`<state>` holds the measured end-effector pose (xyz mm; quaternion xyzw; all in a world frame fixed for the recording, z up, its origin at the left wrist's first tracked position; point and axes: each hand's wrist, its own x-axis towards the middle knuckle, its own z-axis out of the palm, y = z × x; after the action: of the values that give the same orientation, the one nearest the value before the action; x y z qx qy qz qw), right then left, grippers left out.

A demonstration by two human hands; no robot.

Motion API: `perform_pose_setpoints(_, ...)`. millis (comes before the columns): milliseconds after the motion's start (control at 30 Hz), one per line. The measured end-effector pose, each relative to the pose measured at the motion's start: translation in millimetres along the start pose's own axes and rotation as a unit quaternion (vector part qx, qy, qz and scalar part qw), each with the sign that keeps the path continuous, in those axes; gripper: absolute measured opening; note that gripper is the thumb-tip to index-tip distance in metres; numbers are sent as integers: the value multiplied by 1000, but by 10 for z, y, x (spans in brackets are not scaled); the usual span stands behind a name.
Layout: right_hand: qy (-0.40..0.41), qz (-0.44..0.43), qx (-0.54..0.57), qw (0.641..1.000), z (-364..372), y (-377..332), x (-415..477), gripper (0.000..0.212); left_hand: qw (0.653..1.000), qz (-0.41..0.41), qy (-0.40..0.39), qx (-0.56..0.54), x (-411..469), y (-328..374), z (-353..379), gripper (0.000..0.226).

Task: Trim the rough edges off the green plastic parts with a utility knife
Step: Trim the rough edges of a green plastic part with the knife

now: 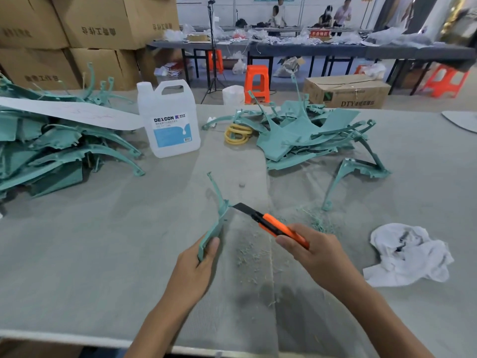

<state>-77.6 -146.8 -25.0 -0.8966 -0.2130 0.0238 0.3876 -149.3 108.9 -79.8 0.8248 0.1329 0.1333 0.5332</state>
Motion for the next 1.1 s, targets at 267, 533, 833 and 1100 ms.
perform_pose_setpoints(267, -33, -35, 60, 997, 225, -152, -22, 48, 1000, -13, 14, -10, 19, -37, -7, 53)
perform_pose_setpoints(533, -40, -36, 66, 996, 256, -272, 61, 33, 1000, -8, 5, -22, 15, -12, -9, 45)
perform_pose_setpoints(833, -41, -24, 54, 997, 254, -241, 60, 34, 999, -6, 14, -30, 25, 10, -7, 37)
perform_pose_setpoints(1100, -26, -16, 77, 997, 274, -203, 29, 49, 1000, 5, 16, -21, 20, -10, 16, 59)
